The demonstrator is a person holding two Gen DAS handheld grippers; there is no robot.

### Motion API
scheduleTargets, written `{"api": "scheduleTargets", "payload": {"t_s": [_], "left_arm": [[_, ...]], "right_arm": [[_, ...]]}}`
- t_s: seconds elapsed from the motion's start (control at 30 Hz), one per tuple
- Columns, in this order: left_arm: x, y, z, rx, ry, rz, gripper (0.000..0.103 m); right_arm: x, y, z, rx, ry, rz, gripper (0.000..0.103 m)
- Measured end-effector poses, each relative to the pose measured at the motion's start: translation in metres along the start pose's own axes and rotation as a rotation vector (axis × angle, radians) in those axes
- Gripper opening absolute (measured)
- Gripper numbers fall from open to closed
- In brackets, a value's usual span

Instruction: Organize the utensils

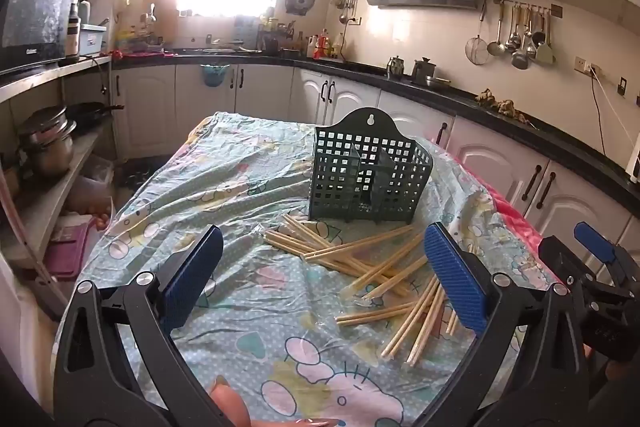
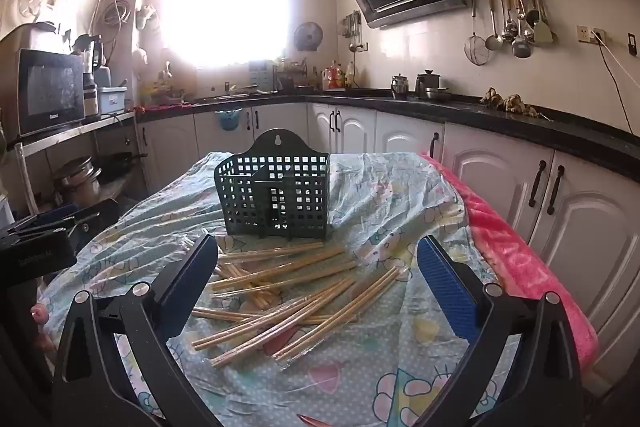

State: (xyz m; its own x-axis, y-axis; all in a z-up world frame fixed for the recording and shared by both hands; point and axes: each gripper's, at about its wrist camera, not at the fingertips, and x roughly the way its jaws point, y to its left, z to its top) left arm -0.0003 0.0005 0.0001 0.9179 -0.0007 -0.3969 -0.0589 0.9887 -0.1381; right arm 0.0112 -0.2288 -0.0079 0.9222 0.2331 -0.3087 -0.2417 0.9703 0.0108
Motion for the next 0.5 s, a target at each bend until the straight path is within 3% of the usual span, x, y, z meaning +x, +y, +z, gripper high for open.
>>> {"api": "scheduleTargets", "payload": {"t_s": [0.5], "left_arm": [[-0.0001, -0.0005, 0.0002, 0.004, -0.002, -0.005, 0.093]], "right_arm": [[-0.0041, 0.0033, 0.0010, -0.009, -0.017, 0.007, 0.097]]}}
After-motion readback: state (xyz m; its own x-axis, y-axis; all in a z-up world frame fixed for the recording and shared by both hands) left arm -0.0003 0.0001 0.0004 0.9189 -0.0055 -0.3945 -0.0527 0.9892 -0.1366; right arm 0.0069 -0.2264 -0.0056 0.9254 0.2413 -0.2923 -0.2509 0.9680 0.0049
